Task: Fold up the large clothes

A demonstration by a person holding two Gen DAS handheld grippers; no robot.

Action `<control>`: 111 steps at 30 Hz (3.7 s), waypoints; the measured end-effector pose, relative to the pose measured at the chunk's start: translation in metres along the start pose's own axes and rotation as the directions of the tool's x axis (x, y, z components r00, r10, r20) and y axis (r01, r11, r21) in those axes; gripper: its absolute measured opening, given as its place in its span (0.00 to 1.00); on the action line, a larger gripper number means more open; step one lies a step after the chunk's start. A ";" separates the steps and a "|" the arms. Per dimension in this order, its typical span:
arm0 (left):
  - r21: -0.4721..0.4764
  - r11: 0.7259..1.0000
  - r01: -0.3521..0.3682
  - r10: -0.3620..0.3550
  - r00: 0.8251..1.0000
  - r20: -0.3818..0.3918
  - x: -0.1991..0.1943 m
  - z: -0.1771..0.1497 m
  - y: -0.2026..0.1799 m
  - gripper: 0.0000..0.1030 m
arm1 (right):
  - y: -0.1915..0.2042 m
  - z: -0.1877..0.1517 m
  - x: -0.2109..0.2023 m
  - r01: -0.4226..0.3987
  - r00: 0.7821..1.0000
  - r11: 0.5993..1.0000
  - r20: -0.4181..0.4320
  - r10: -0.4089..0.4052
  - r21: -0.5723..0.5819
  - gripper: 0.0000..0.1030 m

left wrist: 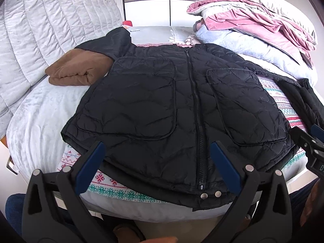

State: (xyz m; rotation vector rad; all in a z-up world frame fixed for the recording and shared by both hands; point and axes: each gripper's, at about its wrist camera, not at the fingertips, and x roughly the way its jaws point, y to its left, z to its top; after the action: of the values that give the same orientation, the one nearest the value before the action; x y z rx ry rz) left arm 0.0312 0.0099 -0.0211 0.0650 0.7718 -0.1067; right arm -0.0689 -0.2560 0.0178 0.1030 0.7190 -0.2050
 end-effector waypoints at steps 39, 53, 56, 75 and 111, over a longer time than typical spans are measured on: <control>-0.007 1.000 -0.005 0.005 1.000 -0.029 0.011 -0.007 0.008 1.00 | -0.011 0.001 0.007 0.159 0.987 0.987 -0.004 -0.159 -0.006 1.00; -0.009 1.000 -0.009 0.008 0.999 -0.037 0.016 -0.010 0.005 1.00 | -0.013 0.002 0.010 0.183 0.983 0.983 -0.019 -0.183 -0.007 1.00; -0.016 1.000 -0.009 0.009 0.999 -0.040 0.016 -0.011 0.007 1.00 | -0.013 0.001 0.011 0.193 0.981 0.981 -0.023 -0.193 -0.013 1.00; -0.035 0.999 -0.022 0.020 0.998 -0.057 0.022 -0.010 0.017 1.00 | -0.069 0.018 0.020 0.103 0.992 0.985 -0.094 -0.090 0.142 1.00; -0.002 1.000 0.029 -0.029 0.986 -0.165 0.047 -0.011 0.021 1.00 | -0.154 -0.001 0.086 0.139 0.956 0.901 -0.293 -0.014 0.411 0.09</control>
State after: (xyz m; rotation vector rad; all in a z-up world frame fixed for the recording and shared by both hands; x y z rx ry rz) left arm 0.0591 0.0285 -0.0613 0.0633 0.9384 -0.1299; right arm -0.0409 -0.4189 -0.0438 0.5348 0.9574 -0.4310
